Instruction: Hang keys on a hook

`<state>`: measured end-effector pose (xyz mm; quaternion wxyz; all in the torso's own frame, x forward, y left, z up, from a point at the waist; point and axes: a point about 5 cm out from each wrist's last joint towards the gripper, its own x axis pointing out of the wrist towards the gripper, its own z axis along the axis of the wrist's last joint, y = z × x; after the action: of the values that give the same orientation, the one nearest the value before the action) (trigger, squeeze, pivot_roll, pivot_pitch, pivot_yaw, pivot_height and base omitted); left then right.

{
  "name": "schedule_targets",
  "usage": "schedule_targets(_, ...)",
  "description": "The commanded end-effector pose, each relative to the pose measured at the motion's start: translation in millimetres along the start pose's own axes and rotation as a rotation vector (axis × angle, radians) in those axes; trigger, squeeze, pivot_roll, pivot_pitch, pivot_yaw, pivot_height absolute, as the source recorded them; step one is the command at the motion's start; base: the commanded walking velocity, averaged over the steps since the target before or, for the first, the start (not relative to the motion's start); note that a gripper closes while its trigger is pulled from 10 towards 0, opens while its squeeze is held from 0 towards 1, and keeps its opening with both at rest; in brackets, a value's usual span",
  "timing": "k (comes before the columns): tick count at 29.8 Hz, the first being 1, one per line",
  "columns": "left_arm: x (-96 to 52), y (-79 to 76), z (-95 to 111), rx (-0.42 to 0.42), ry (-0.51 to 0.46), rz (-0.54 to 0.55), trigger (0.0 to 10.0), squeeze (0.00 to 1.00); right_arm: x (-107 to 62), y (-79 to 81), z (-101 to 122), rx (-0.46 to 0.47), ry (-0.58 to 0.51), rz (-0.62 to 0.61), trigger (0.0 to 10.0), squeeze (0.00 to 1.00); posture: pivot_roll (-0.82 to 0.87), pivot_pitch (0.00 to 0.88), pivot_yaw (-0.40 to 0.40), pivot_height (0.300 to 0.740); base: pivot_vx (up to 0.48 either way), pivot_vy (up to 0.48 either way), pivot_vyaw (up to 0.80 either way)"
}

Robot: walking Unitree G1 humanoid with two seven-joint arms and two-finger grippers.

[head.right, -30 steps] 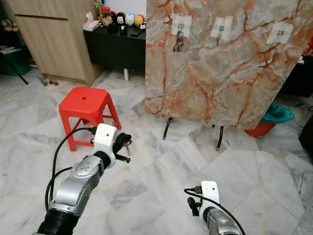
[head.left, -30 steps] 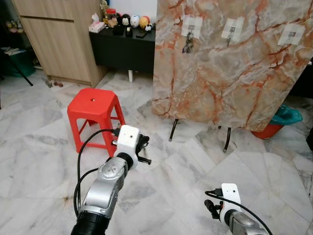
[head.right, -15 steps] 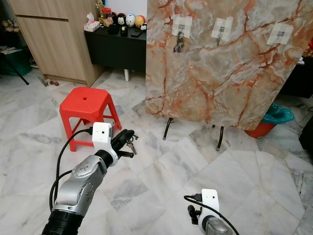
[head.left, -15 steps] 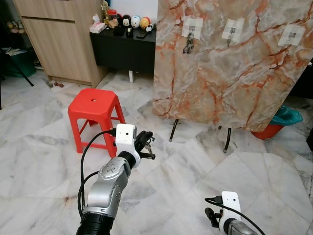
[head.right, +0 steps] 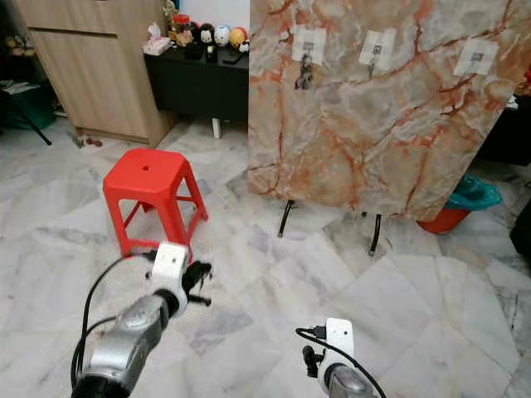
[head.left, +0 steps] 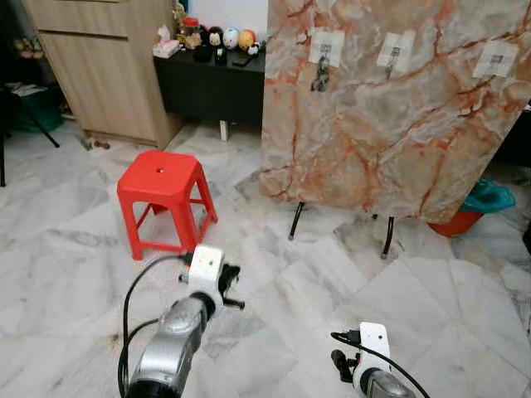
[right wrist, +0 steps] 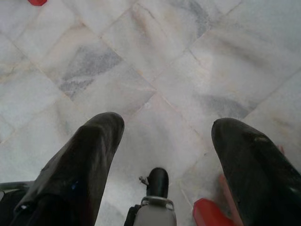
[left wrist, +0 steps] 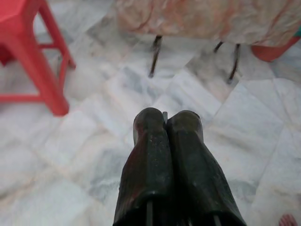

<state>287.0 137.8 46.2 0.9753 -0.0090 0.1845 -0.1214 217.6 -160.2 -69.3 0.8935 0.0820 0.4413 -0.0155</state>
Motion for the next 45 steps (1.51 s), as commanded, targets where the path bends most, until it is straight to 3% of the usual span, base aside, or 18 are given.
schedule_targets(1,-0.1,3.9,-2,-0.006,-0.01,0.01,10.0,0.0,-0.2,-4.3,1,0.006,0.003,-0.012,10.0,0.0,-0.01,0.0,-0.056,0.74,0.0,0.0,0.0)
schedule_targets(5,-3.2,11.4,-25,-0.035,0.067,0.048,10.0,0.0,-0.1,-3.8,2,0.008,0.003,-0.013,10.0,0.0,-0.02,0.0,-0.051,0.74,0.0,0.0,0.0)
schedule_targets(11,-0.4,7.7,-11,-0.059,0.008,0.029,10.0,0.0,-0.1,-4.1,2,0.008,-0.002,-0.016,10.0,0.0,-0.02,0.0,-0.048,0.74,0.0,0.0,0.0)
schedule_targets(14,2.7,7.3,-14,-0.046,0.045,-0.001,10.0,0.0,-0.1,-3.6,2,0.009,-0.002,-0.014,10.0,0.0,-0.01,0.0,-0.048,0.74,0.0,0.0,0.0)
schedule_targets(17,5.9,17.3,-18,-0.051,0.065,0.101,10.0,0.0,-0.1,-2.8,2,0.005,-0.005,-0.009,10.0,0.0,-0.01,0.0,-0.043,0.74,0.0,0.0,0.0)
schedule_targets(21,6.4,13.1,-18,-0.107,0.06,0.095,10.0,0.0,-0.2,-2.7,1,0.008,-0.005,-0.009,10.0,0.0,-0.01,0.0,-0.041,0.74,0.0,0.0,0.0)
schedule_targets(24,5.9,10.9,-19,-0.075,0.051,0.079,10.0,0.0,-0.4,-2.7,-1,0.009,-0.003,-0.007,10.0,0.0,-0.01,0.0,-0.044,0.74,0.0,0.0,0.0)
schedule_targets(25,5.0,12.1,-20,-0.013,0.041,0.079,10.0,0.0,-0.5,-2.9,-1,0.008,-0.001,-0.007,10.0,0.0,-0.01,0.0,-0.044,0.74,0.0,0.0,0.0)
schedule_targets(27,4.0,12.4,-21,0.013,0.037,0.078,10.0,0.0,-0.6,-3.6,-2,0.007,0.0,-0.008,10.0,0.0,-0.01,0.0,-0.048,0.74,0.0,0.0,0.0)
schedule_targets(33,0.3,13.2,-17,-0.073,-0.012,0.091,10.0,0.0,-1.3,-6.7,-5,0.002,0.012,-0.014,10.0,0.0,-0.02,0.0,-0.055,0.74,0.0,0.0,0.0)
schedule_targets(45,2.7,11.2,-14,-0.068,-0.018,0.066,10.0,0.0,-1.0,-3.2,-5,0.026,0.002,-0.003,10.0,0.0,-0.04,0.0,-0.038,0.74,0.249,0.0,0.0)
